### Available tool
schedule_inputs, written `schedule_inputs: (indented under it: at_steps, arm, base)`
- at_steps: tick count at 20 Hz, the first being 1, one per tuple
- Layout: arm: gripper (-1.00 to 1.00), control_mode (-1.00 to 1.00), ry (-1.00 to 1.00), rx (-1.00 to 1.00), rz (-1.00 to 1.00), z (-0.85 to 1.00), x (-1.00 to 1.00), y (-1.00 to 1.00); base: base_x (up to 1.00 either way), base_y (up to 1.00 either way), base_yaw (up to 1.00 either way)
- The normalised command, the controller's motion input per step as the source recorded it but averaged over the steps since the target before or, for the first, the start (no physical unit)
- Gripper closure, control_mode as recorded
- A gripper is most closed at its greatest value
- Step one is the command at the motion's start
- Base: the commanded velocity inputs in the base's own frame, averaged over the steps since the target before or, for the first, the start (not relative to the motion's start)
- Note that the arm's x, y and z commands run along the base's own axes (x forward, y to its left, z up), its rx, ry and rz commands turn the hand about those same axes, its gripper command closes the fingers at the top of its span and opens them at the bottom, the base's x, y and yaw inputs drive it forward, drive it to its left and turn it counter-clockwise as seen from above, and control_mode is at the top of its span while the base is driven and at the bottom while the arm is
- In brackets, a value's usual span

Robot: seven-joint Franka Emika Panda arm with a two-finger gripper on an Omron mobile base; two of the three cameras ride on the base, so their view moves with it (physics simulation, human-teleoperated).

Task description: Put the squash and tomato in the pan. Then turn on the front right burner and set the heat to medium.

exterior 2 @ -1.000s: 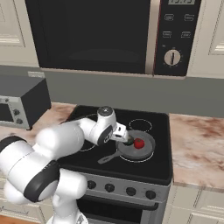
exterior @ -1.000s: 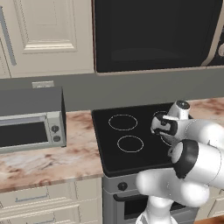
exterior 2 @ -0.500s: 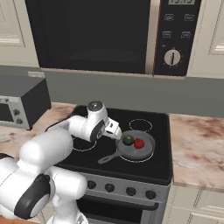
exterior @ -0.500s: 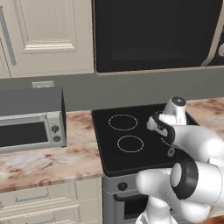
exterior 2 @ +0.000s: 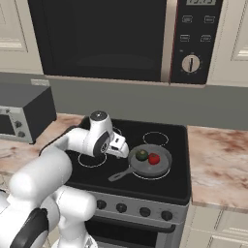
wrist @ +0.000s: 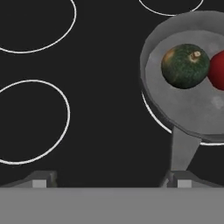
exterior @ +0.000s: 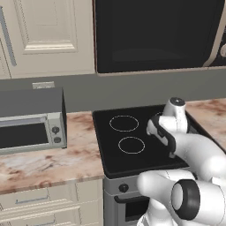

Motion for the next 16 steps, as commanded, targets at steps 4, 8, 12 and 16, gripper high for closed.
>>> schedule_inputs:
  at_steps: [4, 8, 12, 16]
  arm:
    - [-1.0, -1.0, 0.13, 0.0, 0.05, 0.16, -0.09, 0.11]
    - [-1.0, -1.0, 0.17, 0.0, 0.07, 0.14, -0.12, 0.2]
    - [-1.0, -1.0, 0.25, 0.0, 0.07, 0.11, -0.16, 0.23]
    - [-1.0, -1.0, 0.28, 0.0, 0.06, 0.03, -0.09, 0.23]
  base:
    - [0.0, 0.0, 0.0]
    - [0.0, 0.0, 0.0]
    - [0.0, 0.0, 0.0]
    - [0.0, 0.0, 0.0]
